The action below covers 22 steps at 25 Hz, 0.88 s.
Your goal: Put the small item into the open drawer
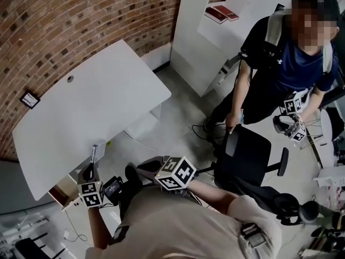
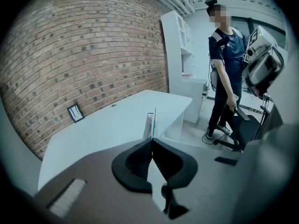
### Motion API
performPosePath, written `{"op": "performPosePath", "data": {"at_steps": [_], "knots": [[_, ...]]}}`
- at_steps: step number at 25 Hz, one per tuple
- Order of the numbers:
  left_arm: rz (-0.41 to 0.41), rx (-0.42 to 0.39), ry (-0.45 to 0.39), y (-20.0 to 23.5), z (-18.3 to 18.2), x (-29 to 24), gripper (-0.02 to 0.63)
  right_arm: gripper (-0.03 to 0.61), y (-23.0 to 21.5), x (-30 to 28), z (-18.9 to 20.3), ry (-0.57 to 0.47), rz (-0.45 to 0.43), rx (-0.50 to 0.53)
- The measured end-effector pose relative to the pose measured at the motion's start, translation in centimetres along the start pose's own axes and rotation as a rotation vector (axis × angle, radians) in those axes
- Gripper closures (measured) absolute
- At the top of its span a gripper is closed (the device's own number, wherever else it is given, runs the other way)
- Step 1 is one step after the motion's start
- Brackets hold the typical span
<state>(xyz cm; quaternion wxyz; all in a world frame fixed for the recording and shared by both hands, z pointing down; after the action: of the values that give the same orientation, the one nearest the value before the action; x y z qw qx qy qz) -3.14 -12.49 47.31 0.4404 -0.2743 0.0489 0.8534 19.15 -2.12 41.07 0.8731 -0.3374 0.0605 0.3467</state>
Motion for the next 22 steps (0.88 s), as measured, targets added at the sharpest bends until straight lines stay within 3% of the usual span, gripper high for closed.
{"op": "performPosePath", "data": {"at_steps": [11,15,22], "knots": [[0.015,0.054,-0.076,1.4,1.4,8.6,0.609,0.577,5.7,-4.3,1.7,0.091,-0.071,0.037],[0.036,0.039,-0.121,2.1,2.4,9.5,0.609,0.577,7.3,-6.1,2.2,0.105,-0.091,0.078],[-0.009,0.097,-0.082,11.1,9.6,14.6,0.609,0.577,12.8,-15.4,3.6,0.172,-0.090,0.062]]}}
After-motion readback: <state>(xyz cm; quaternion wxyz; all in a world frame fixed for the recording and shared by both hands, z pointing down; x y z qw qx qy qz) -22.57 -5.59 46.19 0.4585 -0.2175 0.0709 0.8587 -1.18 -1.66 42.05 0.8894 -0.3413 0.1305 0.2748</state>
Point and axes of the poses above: the fingertips, and each gripper's own axes: x backward along the fingers, y to its left, z out of its underside, the point moved 5 cm from there along x, backward along the fingers, and after that the axes turned 11 degrees about -y, right-handed, at the moved point
